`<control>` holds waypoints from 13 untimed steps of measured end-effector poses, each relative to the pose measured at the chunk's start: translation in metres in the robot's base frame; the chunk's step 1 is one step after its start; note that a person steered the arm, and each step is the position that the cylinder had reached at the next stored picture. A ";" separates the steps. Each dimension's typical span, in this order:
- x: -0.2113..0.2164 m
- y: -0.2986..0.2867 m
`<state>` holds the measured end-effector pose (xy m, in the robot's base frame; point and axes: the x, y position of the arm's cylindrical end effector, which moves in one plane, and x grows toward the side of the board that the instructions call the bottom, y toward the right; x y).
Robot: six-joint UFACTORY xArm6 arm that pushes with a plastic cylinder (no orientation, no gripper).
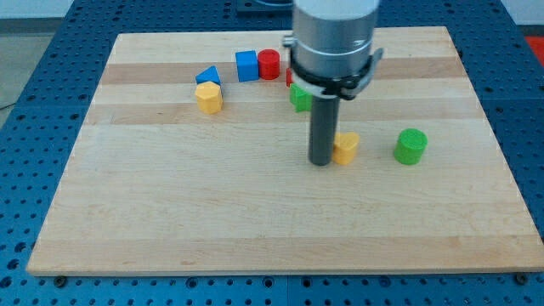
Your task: Move the yellow heart closer to the green star
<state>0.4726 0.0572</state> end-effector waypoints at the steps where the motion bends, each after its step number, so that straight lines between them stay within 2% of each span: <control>1: 0.022 0.000; 2: 0.049 0.025; 3: 0.037 0.057; 5: 0.006 -0.010; 6: 0.009 -0.013; 8: 0.016 0.074; 9: 0.001 0.075; 11: -0.017 -0.025; 12: -0.017 -0.056; 13: -0.017 -0.044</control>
